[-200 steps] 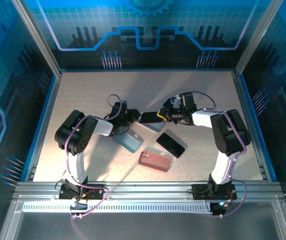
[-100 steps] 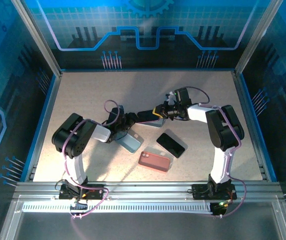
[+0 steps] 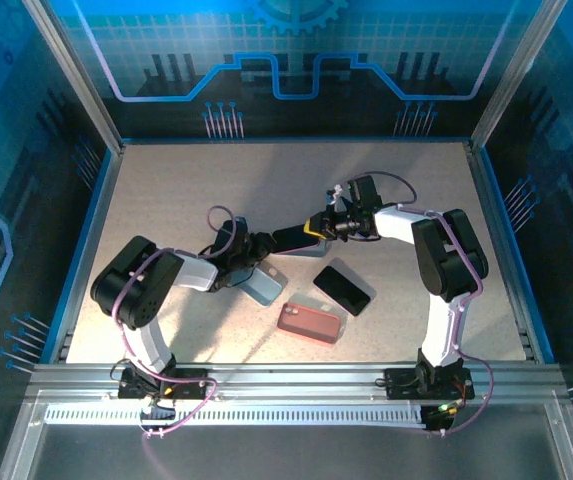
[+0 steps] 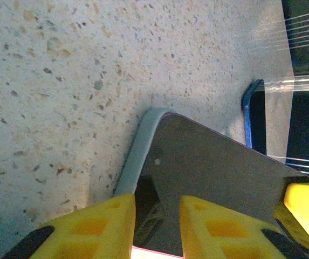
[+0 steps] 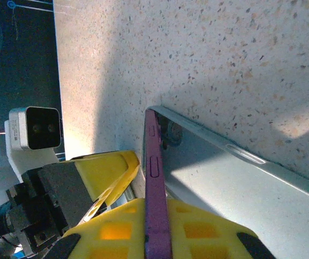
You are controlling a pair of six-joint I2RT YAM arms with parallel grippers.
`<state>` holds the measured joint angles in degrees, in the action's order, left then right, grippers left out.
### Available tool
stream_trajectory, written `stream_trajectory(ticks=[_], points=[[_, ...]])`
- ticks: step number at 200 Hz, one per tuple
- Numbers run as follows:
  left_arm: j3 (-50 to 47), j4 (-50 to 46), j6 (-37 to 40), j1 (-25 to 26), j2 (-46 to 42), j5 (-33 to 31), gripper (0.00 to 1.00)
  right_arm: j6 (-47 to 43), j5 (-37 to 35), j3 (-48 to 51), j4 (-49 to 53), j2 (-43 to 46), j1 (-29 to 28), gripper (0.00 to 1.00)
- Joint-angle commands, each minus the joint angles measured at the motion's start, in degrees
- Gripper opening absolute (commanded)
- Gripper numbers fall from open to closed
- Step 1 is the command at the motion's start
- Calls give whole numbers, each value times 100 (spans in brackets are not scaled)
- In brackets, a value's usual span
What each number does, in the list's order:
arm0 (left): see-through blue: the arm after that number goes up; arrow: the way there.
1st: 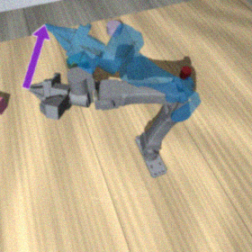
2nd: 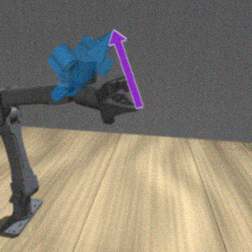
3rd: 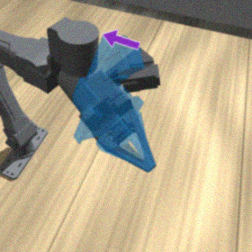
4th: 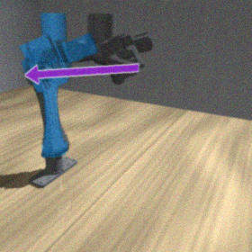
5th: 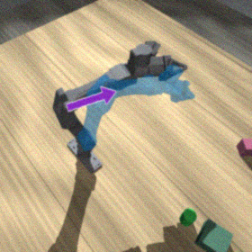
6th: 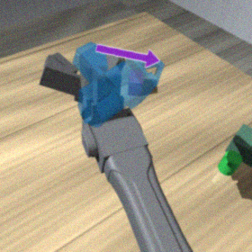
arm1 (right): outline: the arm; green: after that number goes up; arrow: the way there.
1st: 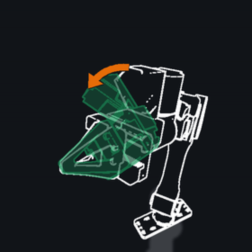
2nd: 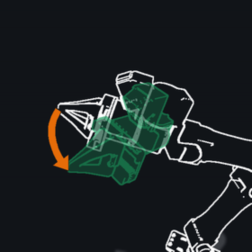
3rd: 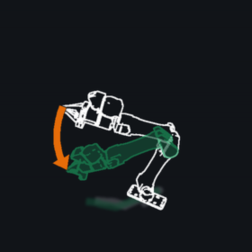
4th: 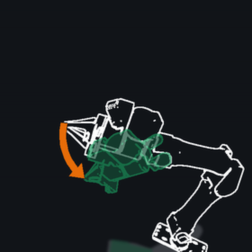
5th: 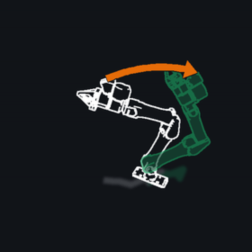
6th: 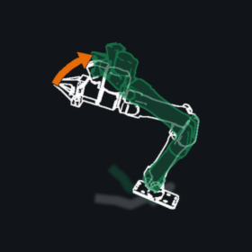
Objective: Put the phone into the phone case
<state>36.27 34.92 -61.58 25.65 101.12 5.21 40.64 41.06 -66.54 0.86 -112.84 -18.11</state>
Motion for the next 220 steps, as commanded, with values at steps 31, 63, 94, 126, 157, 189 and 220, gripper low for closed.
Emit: stream_trajectory(ticks=[31,63,94,126,157,189,220], points=[[354,-735,495,-15,-230,-300,28,-92,148,-34,395,-3,-79,0],[437,-784,602,-89,-164,-395,28,-105,2,-25,521,-75,-70,0],[583,-897,748,-139,-47,-431,28,-135,-172,-8,648,-142,-70,0],[697,-890,800,-148,99,-452,28,-252,-571,-25,909,-170,-96,0],[711,-796,760,-148,240,-417,28,-215,-652,-17,889,-256,-140,0],[637,-777,719,-122,262,-372,28,-61,-748,82,673,-257,-184,0],[504,-741,664,-65,254,-341,28,130,-816,138,433,-282,-235,0]])
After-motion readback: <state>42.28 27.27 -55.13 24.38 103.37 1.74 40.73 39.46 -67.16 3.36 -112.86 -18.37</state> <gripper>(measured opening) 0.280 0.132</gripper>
